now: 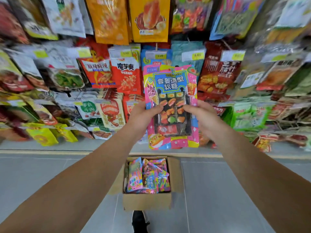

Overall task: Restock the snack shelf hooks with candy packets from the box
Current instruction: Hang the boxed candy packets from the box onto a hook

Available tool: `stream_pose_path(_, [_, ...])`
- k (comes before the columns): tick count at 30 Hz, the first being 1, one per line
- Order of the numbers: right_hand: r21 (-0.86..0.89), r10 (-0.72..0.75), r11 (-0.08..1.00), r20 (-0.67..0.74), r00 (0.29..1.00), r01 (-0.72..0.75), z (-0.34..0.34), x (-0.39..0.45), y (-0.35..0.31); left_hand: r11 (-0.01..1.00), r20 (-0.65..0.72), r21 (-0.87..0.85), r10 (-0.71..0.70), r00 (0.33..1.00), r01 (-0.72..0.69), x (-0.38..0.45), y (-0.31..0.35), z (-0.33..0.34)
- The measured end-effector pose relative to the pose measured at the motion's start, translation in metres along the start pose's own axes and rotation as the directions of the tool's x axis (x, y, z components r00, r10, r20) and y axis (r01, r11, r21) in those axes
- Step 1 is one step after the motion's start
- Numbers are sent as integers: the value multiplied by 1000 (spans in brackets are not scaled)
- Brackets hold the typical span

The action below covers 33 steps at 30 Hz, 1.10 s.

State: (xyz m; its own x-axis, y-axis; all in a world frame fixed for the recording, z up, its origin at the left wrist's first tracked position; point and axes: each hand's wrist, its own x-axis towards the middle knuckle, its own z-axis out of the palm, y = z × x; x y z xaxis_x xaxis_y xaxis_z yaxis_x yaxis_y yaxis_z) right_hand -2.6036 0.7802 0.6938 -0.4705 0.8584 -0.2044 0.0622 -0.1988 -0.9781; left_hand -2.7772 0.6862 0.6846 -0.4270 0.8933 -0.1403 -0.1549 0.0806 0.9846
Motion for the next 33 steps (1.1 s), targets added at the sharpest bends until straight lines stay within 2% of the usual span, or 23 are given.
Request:
stream_pose_path(7, [-26,-193,981,53,980,195,-20,-44,-90,982,4,35,187,982,-187,-29,92,34])
stream_pose_path(12, [4,-349,937,28,937,349,-31,-47,-156,946,21,53,318,948,-319,-27,159,53])
stream_pose_path(16, [-19,-401,916,-30,916,400,-32,-35,-191,917,36,101,384,923,-386,-12,197,62])
stream_pose_path(23, [-44,-455,890,-40,890,453,-25,-2,-248,880,64,76,464,883,-468,33,254,63])
stream_pose_path(30, [-207,-521,845,-110,846,493,-13,50,-294,822,93,52,562,822,-567,90,304,49])
stream_pose_path(33, [-291,-572,795,-69,818,532,-10,71,-316,800,92,61,591,802,-597,121,326,38])
